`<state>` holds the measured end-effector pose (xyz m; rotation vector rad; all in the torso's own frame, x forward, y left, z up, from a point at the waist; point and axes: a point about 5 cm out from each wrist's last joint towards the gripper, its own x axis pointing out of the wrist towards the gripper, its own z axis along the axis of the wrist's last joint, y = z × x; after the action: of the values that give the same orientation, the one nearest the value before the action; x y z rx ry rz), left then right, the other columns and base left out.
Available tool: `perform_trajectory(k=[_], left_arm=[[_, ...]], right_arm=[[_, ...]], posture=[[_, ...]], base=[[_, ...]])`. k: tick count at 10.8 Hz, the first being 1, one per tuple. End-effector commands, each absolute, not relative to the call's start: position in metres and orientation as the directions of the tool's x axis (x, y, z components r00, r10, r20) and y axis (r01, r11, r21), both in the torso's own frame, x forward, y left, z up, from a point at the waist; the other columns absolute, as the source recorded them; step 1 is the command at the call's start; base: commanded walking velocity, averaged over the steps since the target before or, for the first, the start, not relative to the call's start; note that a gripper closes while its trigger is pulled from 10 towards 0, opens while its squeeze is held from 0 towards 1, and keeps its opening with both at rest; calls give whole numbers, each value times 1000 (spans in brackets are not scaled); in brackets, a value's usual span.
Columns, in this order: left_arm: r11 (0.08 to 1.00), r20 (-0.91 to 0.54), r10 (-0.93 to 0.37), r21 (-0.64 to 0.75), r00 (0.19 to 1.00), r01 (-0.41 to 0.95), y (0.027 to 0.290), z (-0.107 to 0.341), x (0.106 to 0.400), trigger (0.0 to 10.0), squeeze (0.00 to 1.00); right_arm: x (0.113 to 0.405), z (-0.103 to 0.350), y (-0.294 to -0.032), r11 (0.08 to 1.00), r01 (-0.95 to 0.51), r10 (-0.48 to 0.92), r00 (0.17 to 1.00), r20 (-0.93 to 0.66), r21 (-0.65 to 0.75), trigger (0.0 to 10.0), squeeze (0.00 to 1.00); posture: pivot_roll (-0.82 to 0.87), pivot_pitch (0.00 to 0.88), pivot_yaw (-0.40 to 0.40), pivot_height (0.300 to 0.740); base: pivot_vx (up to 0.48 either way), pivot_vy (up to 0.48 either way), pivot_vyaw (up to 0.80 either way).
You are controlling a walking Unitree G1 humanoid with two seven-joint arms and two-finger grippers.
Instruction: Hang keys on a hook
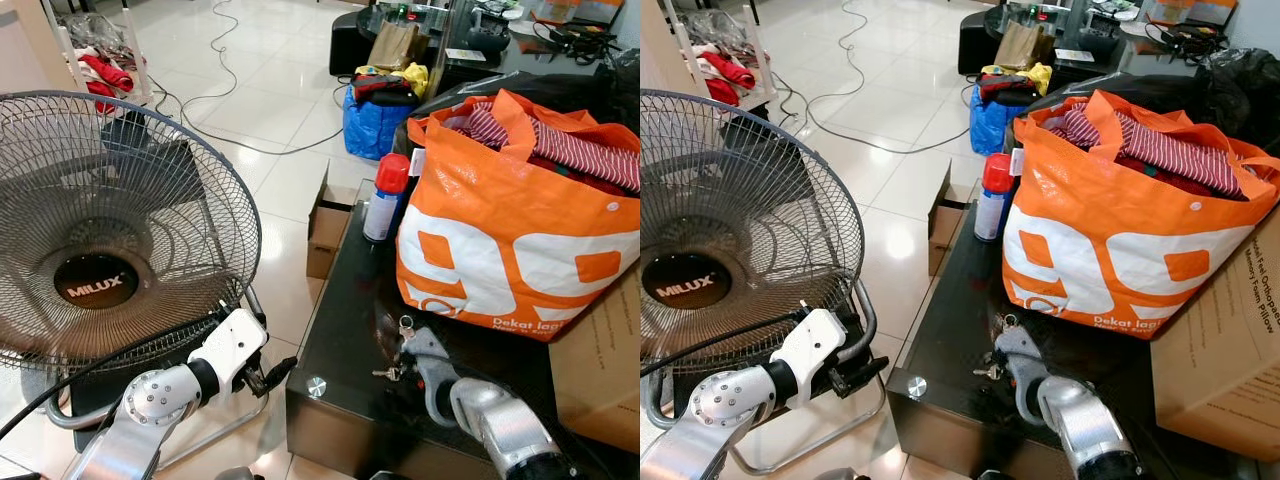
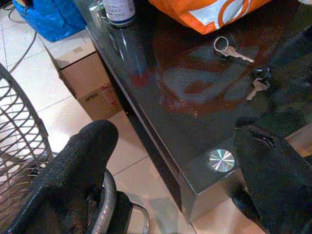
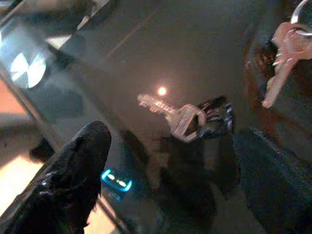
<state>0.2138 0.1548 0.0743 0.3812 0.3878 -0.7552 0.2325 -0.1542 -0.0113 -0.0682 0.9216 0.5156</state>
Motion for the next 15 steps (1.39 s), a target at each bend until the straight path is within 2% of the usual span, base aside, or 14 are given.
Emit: perform_trajectory(k=[1, 2, 3, 4, 5, 7, 15], left_arm=[[656, -467, -591, 198, 658, 729, 154, 77, 215, 10000, 0], [654, -462, -594, 199, 658, 730, 153, 79, 215, 10000, 0], [653, -461, -595, 199, 658, 730, 153, 79, 215, 10000, 0], [652, -460, -596, 200, 658, 731, 152, 81, 215, 10000, 0], [652, -458, -597, 201, 659, 731, 152, 82, 215, 10000, 0], [653, -460, -595, 201, 659, 730, 153, 82, 215, 10000, 0], [648, -462, -598, 203, 655, 734, 153, 82, 215, 10000, 0]], right_arm=[[238, -10, -158, 901, -403, 369, 519, -771, 161, 10000, 0], [245, -9, -157, 931, -333, 324, 555, -766, 152, 8471, 0], [246, -11, -156, 932, -337, 312, 556, -770, 134, 4706, 0], [246, -13, -155, 926, -368, 287, 550, -784, 81, 2863, 0], [244, -17, -154, 914, -405, 259, 536, -804, 25, 1765, 0], [243, -20, -156, 918, -395, 246, 520, -818, 26, 0, 0], [242, -24, -158, 928, -368, 251, 520, -816, 52, 0, 0]], posture=[[22, 30, -43, 740], [22, 30, -43, 740], [23, 30, -43, 740], [24, 30, -43, 740], [27, 30, -45, 740], [27, 31, -45, 740], [30, 14, -43, 740]], base=[[0, 0, 0], [0, 0, 0], [0, 0, 0], [0, 0, 0], [0, 0, 0], [0, 0, 0], [0, 0, 0]])
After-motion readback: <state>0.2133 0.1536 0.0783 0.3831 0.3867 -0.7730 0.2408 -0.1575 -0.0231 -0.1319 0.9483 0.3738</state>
